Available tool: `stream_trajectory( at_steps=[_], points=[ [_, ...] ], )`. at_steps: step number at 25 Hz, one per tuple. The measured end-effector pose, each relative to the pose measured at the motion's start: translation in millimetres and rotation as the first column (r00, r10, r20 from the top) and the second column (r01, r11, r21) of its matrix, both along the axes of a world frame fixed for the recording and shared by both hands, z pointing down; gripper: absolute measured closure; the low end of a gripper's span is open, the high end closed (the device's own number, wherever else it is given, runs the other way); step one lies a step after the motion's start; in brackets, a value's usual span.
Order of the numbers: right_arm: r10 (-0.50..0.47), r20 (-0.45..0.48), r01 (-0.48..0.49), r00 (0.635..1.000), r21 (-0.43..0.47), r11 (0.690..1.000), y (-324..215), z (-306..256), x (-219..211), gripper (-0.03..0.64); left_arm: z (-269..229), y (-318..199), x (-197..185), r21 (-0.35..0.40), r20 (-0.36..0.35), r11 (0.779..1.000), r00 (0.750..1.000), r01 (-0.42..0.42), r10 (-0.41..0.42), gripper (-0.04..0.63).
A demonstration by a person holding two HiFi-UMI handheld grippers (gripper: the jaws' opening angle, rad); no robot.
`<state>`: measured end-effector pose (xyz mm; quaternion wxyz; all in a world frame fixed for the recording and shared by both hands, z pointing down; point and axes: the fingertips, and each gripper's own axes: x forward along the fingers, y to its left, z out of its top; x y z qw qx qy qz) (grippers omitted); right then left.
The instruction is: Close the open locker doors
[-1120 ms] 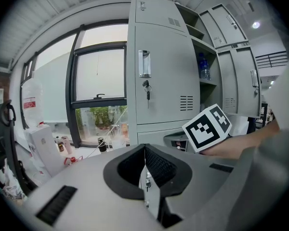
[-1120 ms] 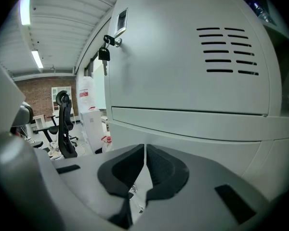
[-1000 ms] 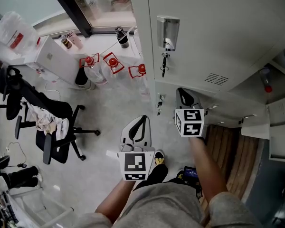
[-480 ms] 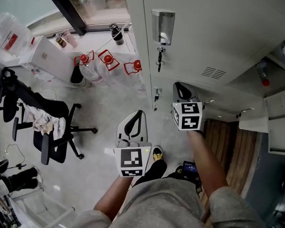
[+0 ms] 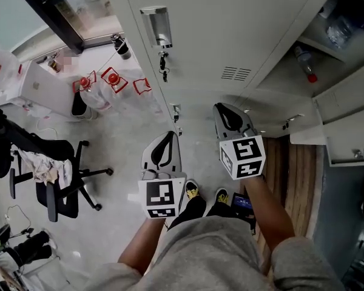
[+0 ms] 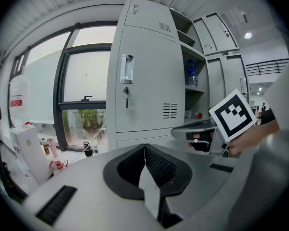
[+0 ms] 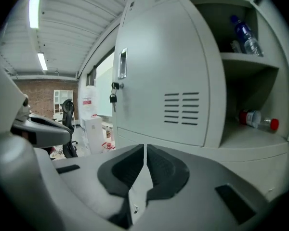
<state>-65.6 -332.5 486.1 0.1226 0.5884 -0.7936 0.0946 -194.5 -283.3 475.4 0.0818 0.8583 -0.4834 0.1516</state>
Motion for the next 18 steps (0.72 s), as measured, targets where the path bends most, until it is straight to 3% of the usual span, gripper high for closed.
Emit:
stream_trajectory(
  at_steps=[6, 11, 18],
  points=[
    [0.023, -0.001, -0.023, 1.0, 0.103, 0.994, 61.3, -61.3, 47.1, 0.577, -18.3, 17.1, 43.7, 0.024, -0.018, 0.998, 0.998, -0.056, 0.057, 0.586],
    [0.051, 0.043, -0.055, 0.998, 0.103, 0.993, 112.4, -82.4, 85.7, 0.577, -30.0, 34.9, 77.7, 0.029, -0.015, 0.996, 0.996, -0.09, 0.09, 0.586],
    [0.104, 0.049, -0.109, 0.993, 0.107, 0.988, 157.6, -88.2, 137.2, 0.577, -39.0, 54.4, 129.0, 0.048, 0.051, 0.988, 0.988, -0.147, 0.145, 0.588]
  ],
)
